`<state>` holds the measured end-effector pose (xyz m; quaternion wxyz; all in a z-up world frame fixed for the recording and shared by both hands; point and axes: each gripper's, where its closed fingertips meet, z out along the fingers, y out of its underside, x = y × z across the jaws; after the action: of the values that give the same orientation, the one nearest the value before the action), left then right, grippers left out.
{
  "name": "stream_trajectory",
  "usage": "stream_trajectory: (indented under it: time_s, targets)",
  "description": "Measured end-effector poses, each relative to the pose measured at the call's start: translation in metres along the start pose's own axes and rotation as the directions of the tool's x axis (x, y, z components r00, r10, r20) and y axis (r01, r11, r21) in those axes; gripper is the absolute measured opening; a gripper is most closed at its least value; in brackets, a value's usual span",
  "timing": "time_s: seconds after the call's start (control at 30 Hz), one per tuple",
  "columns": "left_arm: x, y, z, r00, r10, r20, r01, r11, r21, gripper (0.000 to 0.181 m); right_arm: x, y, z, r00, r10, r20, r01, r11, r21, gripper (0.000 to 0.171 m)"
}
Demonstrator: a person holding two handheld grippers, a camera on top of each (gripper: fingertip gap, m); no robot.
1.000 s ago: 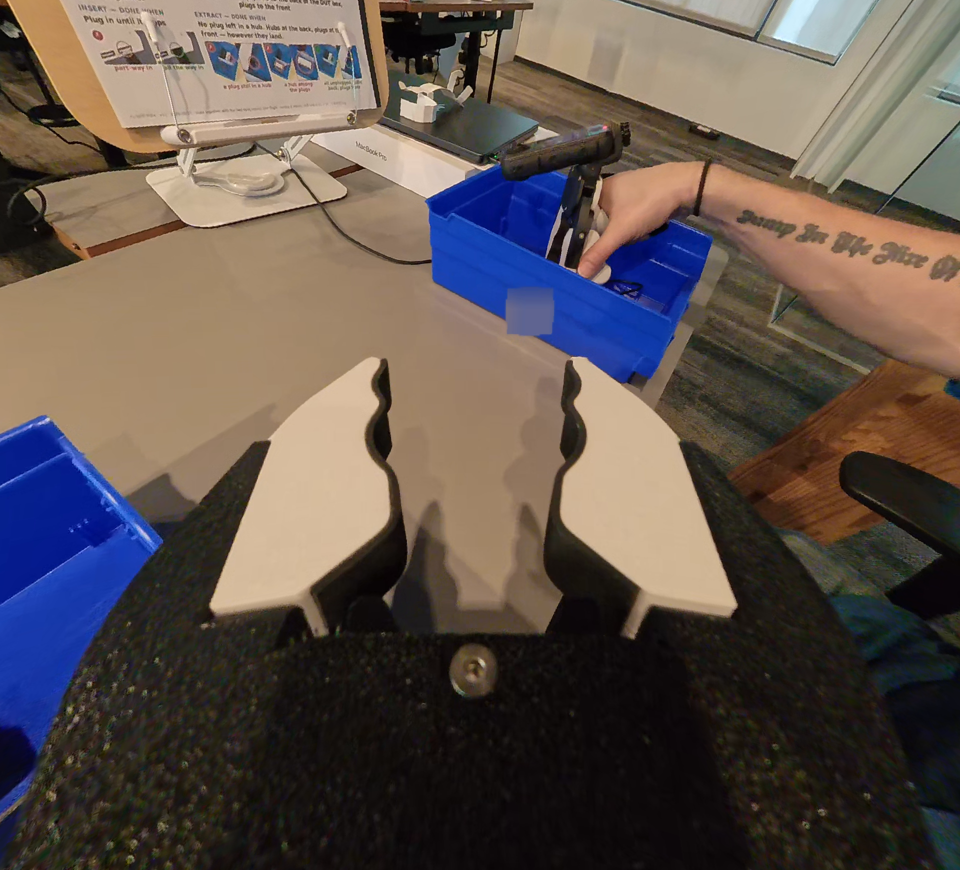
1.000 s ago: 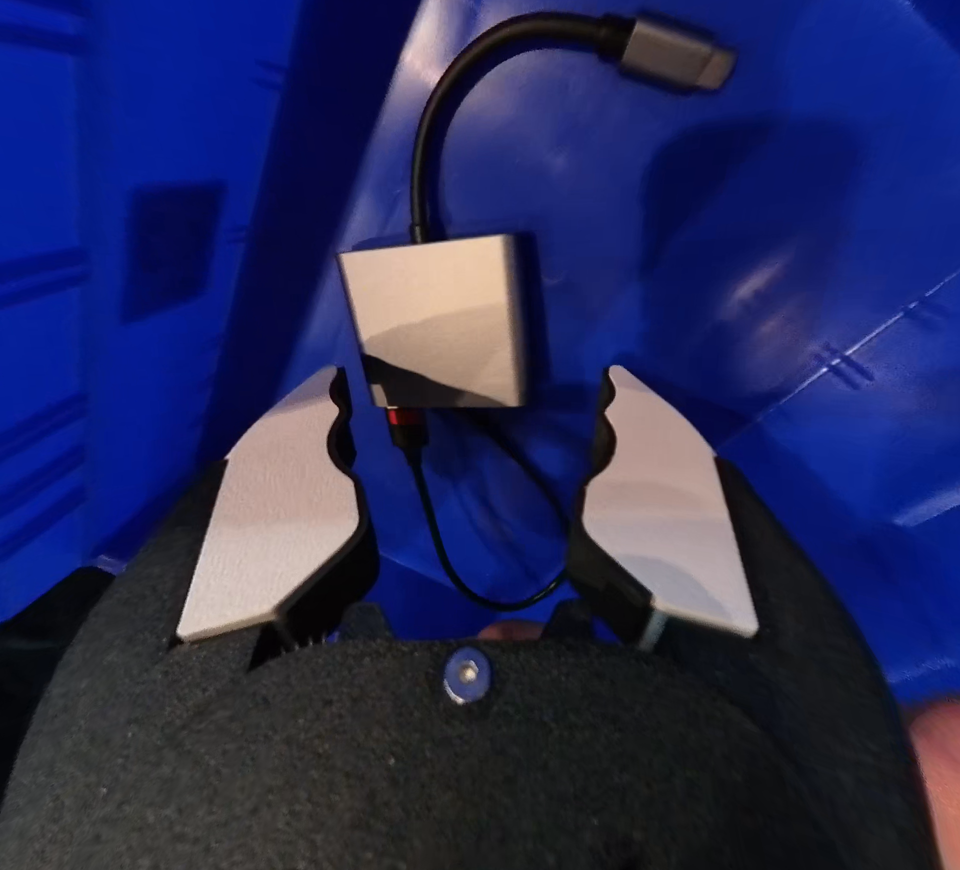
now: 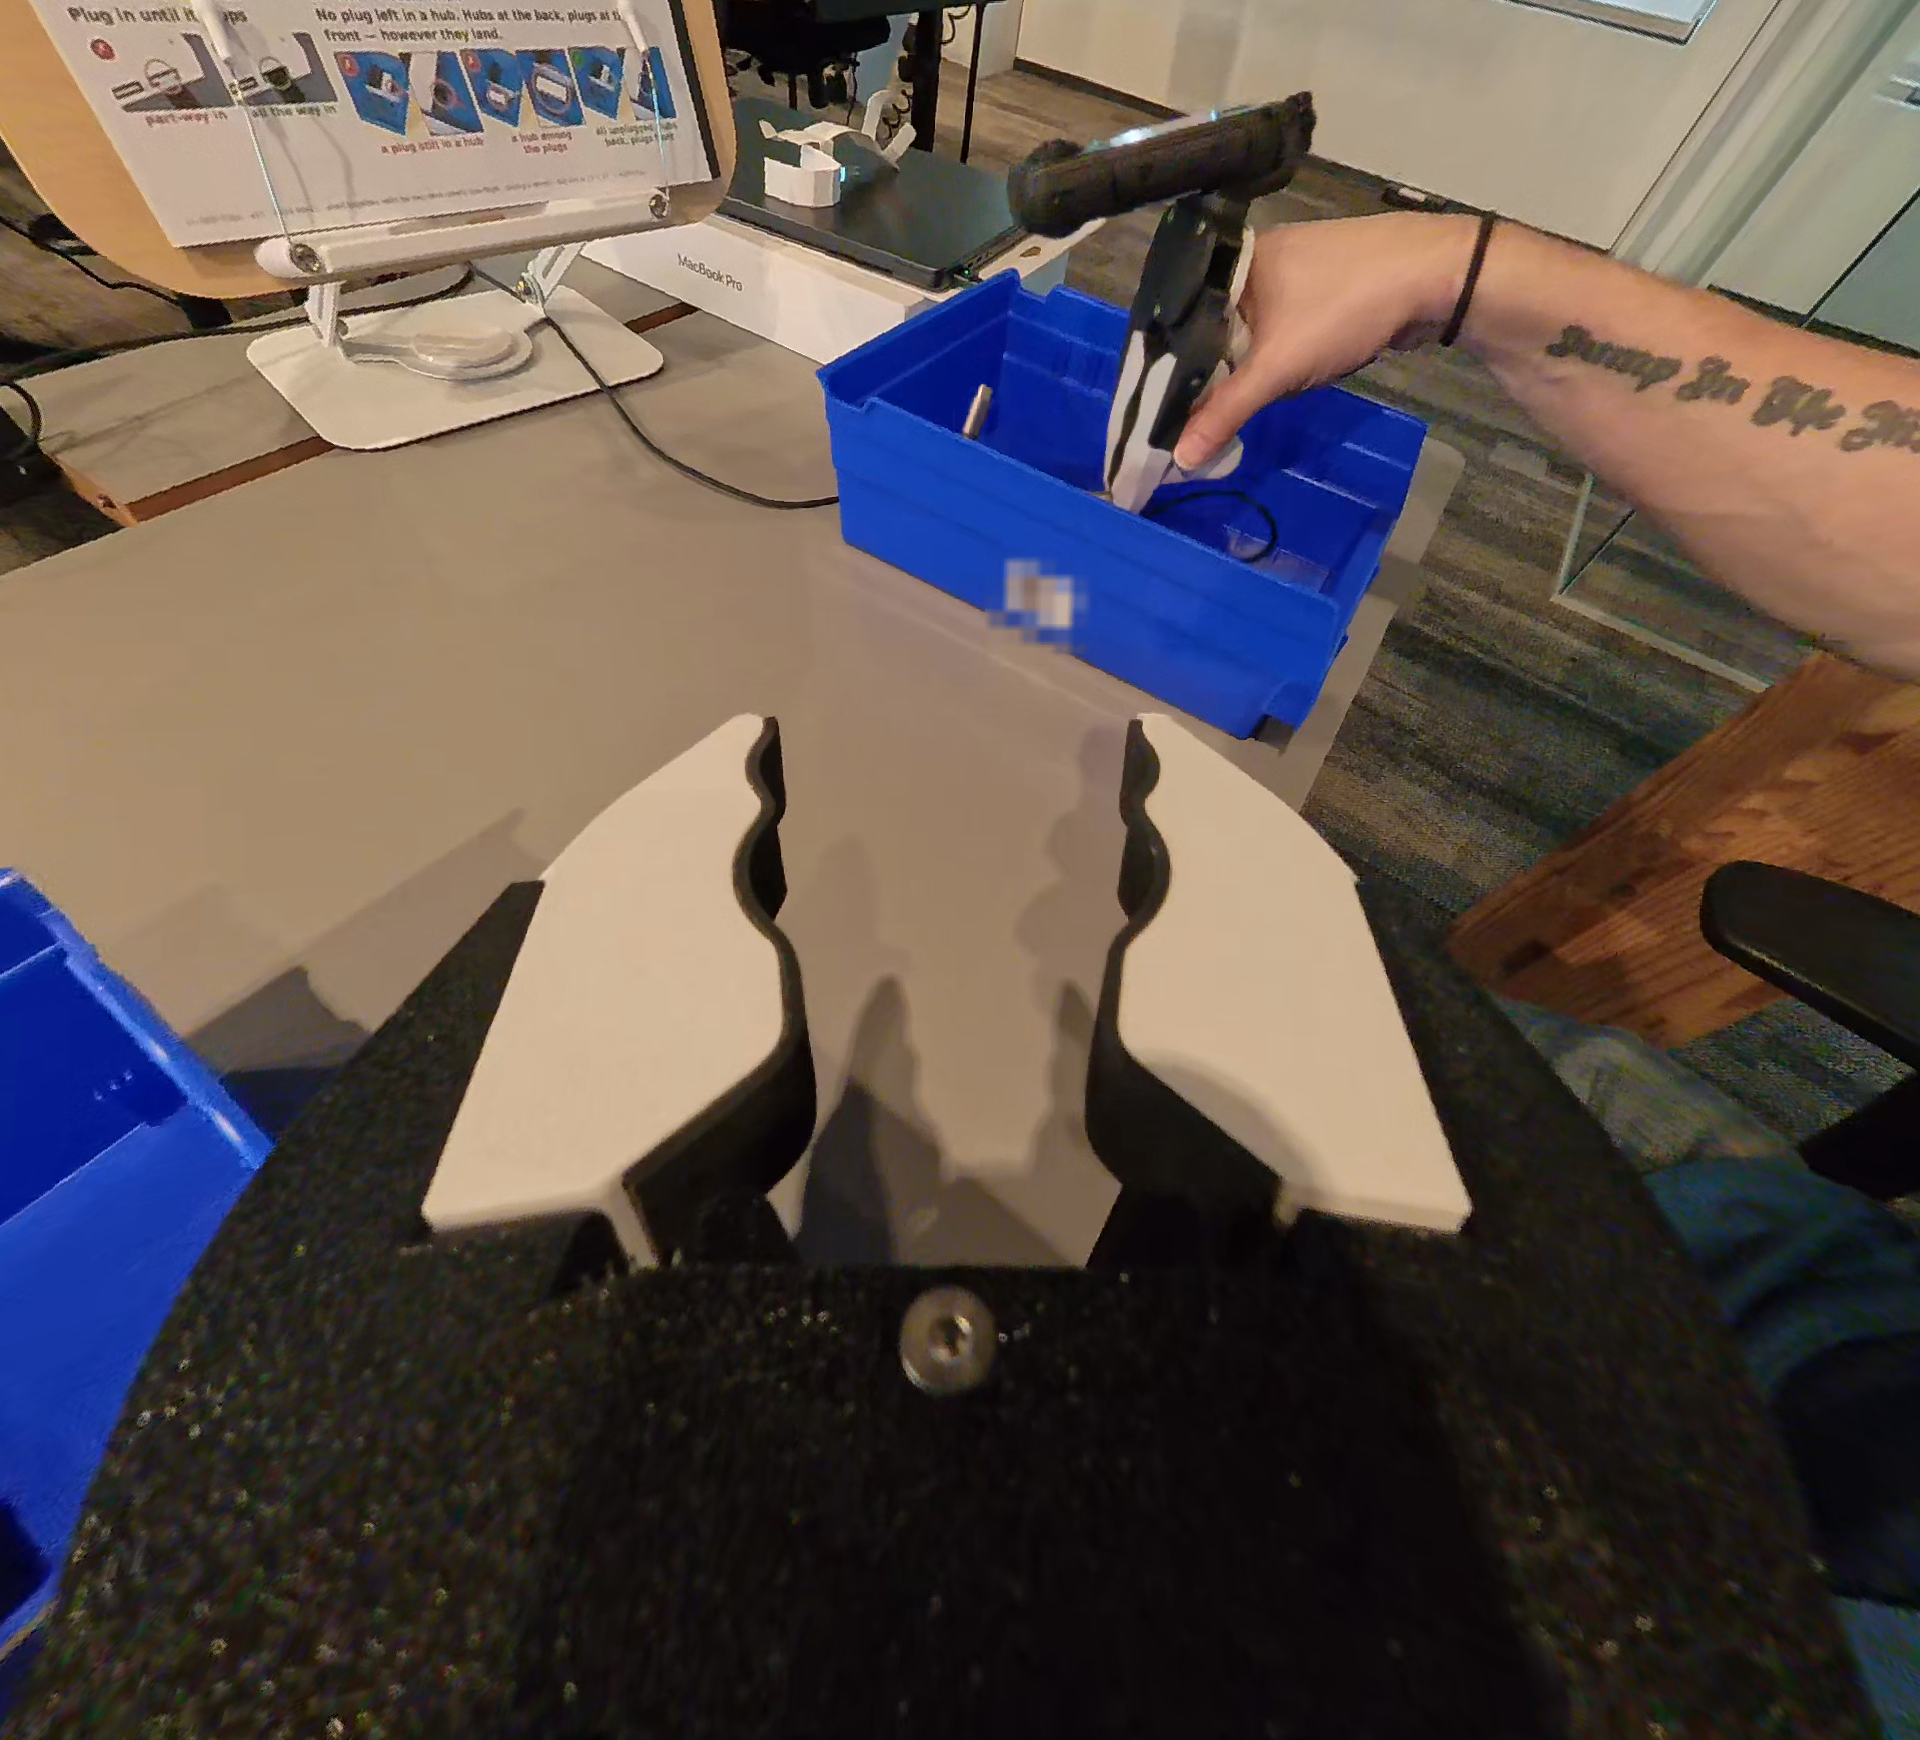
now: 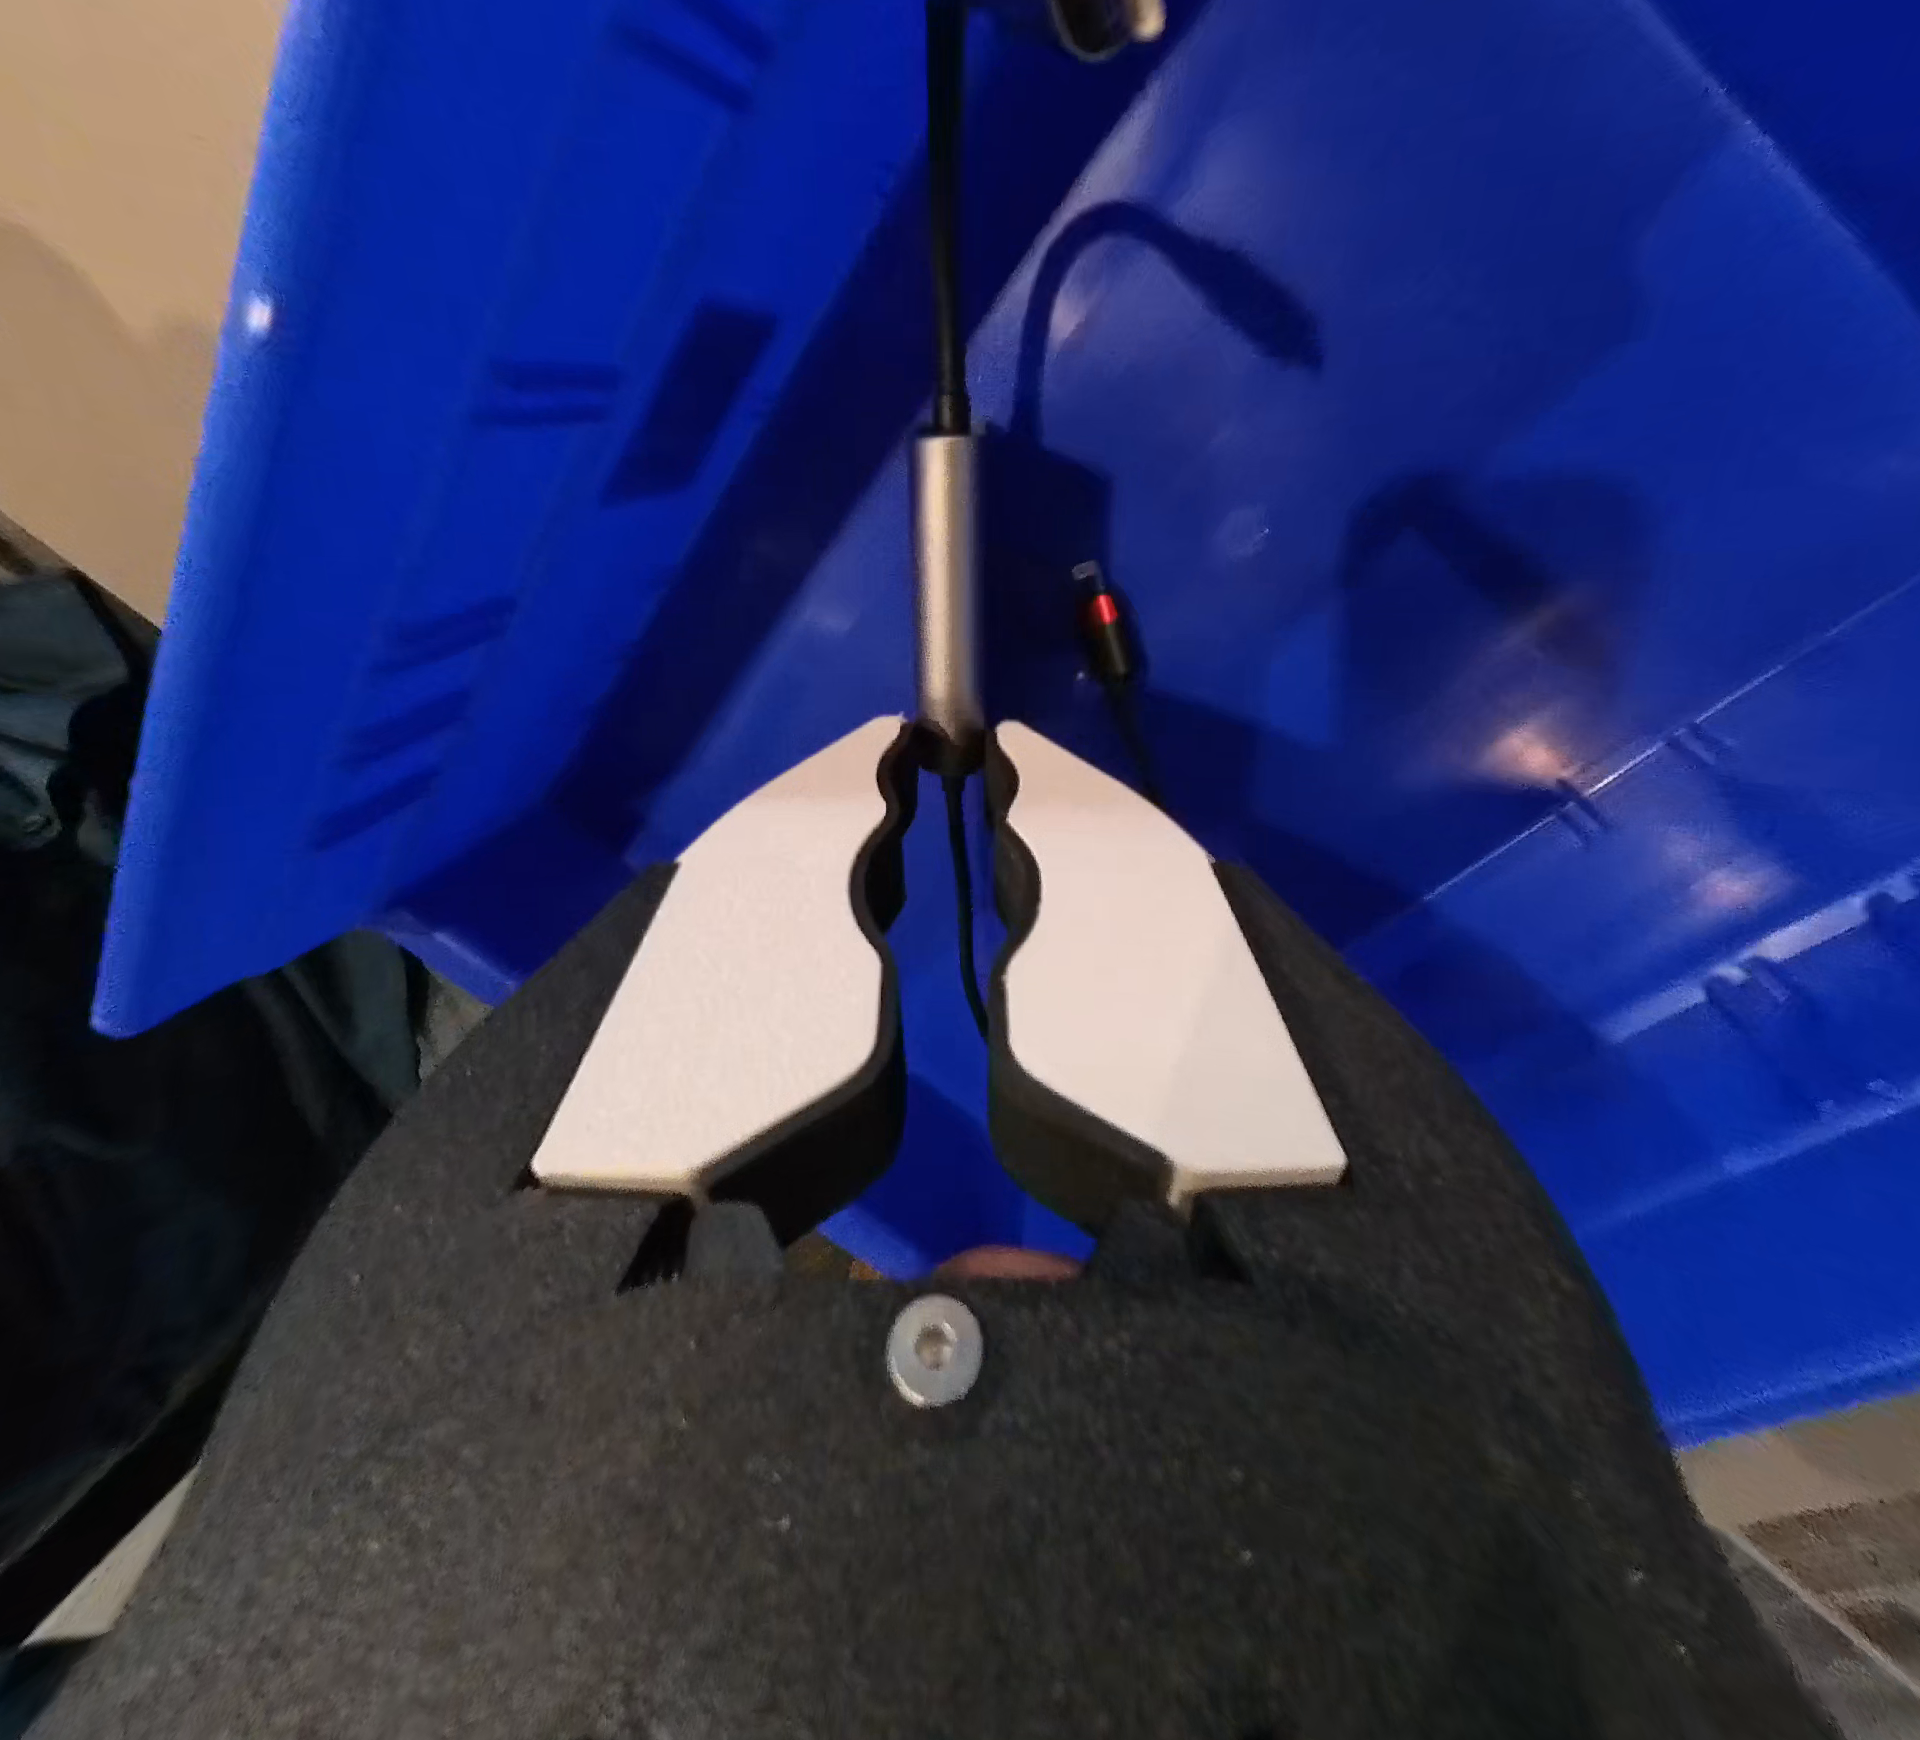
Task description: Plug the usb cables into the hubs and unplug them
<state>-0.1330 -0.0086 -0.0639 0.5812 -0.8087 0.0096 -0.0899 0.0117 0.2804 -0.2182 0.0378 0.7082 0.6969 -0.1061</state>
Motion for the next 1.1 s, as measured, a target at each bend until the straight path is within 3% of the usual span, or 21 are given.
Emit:
stream_trajectory:
  time_s: [0.43,0.73,1.1]
  targets:
    - [0.005,0.003,0.005,1.000,0.010,-0.008,-0.010,1.000,-0.012,0.062,-0.014,0.001,0.003,0.997,-0.070,-0.021,0.070,0.998,-0.009,0.011]
    - [0.007,0.005,0.008,1.000,0.014,-0.016,-0.014,1.000,-0.021,0.061,-0.013,-0.006,0.008,0.985,-0.142,-0.102,0.140,0.990,-0.029,0.070]
    - [0.007,0.007,0.009,1.000,0.017,-0.022,-0.018,1.000,-0.026,0.061,0.002,-0.015,-0.001,0.994,-0.055,-0.092,0.058,0.998,0.037,0.072]
